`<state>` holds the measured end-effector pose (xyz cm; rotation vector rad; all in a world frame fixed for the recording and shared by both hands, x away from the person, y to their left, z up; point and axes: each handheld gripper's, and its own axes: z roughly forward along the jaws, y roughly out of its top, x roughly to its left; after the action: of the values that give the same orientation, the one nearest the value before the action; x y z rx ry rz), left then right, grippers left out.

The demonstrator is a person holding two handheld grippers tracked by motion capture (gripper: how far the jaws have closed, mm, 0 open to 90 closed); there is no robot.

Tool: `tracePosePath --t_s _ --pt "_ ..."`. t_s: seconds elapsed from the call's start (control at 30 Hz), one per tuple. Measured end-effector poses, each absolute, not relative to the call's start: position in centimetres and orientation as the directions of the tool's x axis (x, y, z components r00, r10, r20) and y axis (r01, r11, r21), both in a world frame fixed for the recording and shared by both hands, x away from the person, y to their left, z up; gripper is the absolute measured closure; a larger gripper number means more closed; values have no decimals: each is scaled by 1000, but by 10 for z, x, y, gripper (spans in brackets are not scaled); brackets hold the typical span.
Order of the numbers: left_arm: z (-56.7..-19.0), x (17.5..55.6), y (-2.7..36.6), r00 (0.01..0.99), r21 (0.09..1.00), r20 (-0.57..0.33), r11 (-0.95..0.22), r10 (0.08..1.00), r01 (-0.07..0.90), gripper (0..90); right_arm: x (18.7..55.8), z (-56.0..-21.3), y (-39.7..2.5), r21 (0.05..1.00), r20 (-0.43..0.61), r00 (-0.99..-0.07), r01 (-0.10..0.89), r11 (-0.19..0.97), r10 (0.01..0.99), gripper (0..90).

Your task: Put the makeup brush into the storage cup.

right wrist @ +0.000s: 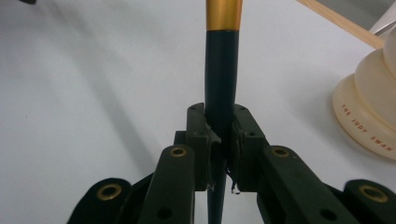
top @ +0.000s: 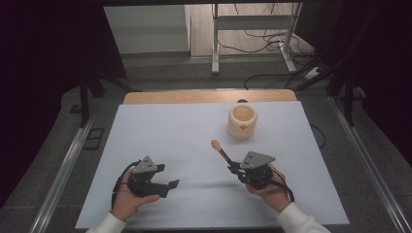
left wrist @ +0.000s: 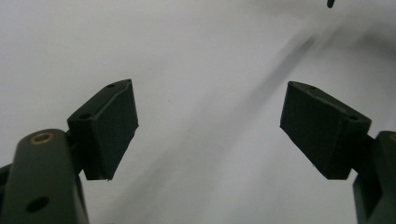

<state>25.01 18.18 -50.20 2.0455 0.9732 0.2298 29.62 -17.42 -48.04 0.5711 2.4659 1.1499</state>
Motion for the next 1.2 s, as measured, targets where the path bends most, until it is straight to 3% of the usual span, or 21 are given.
tracePosePath --t_s 0.73,1.2 --pt "-504 250 182 680 751 -178 -348 712 561 195 308 -482 -190 849 134 -840 371 377 526 798" --pt "-505 251 182 684 750 -174 -354 708 558 195 309 -482 -190 854 139 -837 372 364 529 798"
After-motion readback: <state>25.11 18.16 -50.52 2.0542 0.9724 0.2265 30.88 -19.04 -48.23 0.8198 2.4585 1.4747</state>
